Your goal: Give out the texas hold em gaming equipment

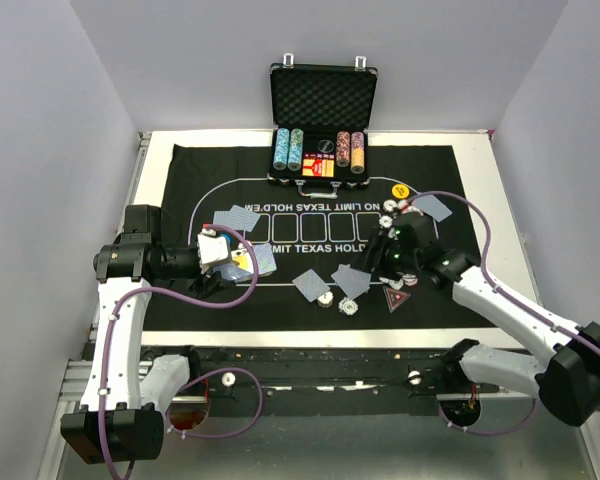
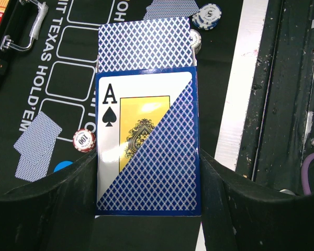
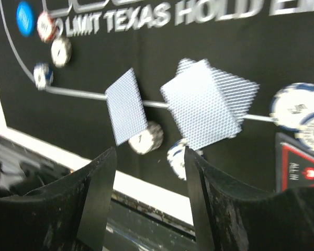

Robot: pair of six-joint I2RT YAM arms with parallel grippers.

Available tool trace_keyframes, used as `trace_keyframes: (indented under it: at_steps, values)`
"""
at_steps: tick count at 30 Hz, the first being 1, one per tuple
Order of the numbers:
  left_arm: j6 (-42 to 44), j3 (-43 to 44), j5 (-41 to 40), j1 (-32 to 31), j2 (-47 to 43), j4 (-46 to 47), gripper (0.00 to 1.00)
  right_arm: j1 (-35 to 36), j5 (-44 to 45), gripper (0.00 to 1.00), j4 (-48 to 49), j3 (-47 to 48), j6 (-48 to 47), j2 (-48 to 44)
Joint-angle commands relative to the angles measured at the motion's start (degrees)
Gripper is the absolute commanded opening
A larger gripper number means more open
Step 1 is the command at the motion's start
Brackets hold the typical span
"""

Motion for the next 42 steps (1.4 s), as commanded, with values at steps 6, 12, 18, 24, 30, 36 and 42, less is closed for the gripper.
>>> trace_keyframes:
  at_steps: [6,12,18,24,30,36,42]
  values:
    - [0.2,0.2,1.6,-0.3,-0.6,-0.7,0.45,25.0,22.8,0.64,1.7,2.0,-15.6,2.7]
    - [-0.1,0.2,1.6,-0.3,-0.8,-0.8,0.45,38.1,32.7,0.68,8.3,-0.8,-27.6,3.5]
    - [-1.5,0.5,2.8,-0.2,-0.5,-0.8,0.45,49.8,43.4,0.68,15.6,-2.1,-38.8,10.3]
    - [-0.9,0.0,2.1,-0.2,-1.2,-1.1,0.45,52.4,49.0,0.69,26.1,-5.8,-46.4,15.7]
    - [-1.0,-0.2,2.4,-0.3,-1.3,-1.1,0.45,52.4,51.1,0.69,32.7,-5.1,-51.4,23.3]
    - [-0.9,-0.3,2.2,-0.3,-1.5,-1.0,0.45,52.4,51.6,0.68,35.6,-3.8,-53.2,30.5]
    - [-1.0,-0.3,2.3,-0.2,-1.4,-1.0,0.45,52.3,55.8,0.65,37.5,-2.7,-54.5,35.0]
